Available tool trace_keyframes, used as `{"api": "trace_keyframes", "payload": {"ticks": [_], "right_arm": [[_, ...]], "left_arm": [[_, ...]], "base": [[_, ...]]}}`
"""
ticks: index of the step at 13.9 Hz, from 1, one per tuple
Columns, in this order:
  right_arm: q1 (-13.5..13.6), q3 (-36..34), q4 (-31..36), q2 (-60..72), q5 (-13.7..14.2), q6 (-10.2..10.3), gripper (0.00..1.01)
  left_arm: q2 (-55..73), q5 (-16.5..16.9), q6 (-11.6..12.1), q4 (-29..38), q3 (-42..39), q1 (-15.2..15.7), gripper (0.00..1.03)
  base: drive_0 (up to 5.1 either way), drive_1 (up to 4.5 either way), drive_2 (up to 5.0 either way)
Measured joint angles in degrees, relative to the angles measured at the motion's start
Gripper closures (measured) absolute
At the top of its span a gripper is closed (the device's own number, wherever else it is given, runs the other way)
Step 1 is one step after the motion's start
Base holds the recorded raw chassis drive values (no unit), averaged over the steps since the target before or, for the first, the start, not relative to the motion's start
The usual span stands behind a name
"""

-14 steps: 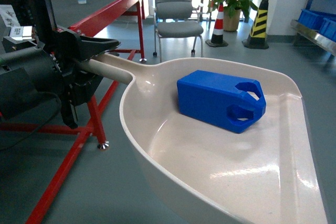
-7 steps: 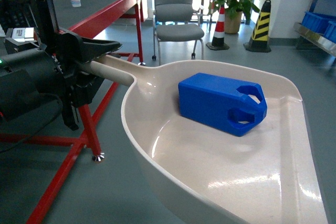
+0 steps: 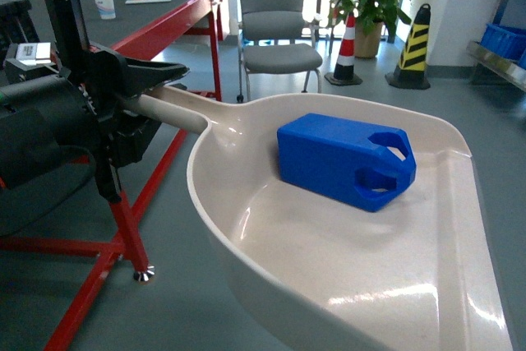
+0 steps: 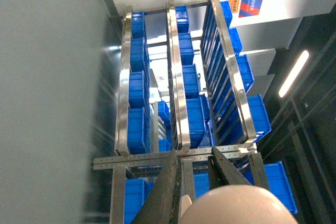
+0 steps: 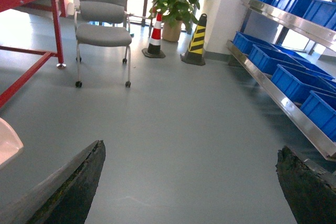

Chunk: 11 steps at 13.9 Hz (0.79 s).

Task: Place part in tray to right shelf

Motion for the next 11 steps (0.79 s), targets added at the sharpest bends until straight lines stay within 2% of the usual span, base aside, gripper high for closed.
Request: {"api": "trace_keyframes", "payload": {"ticks": [7, 10, 11], "right_arm": [[0.00, 0.04, -0.09, 0.13, 0.00, 0.00, 0.03], [0.02, 0.07, -0.11, 0.39, -0.02, 0.00, 0.03], [0.02, 0.07, 0.04, 0.17, 0.00, 0.00, 0.03]], "left_arm": [[0.02, 0.11, 0.07, -0.46, -0.02, -0.09, 0.90], [0.24, -0.61, 0.04, -0.48, 0.00, 0.50, 0.90], [0.24, -0.37, 0.00, 0.22, 0.02, 0.15, 0.90]], "base": [[0.1, 4.31, -4.2], [-1.2, 3.11, -5.6], [-2.0, -2.01, -2.0]]}}
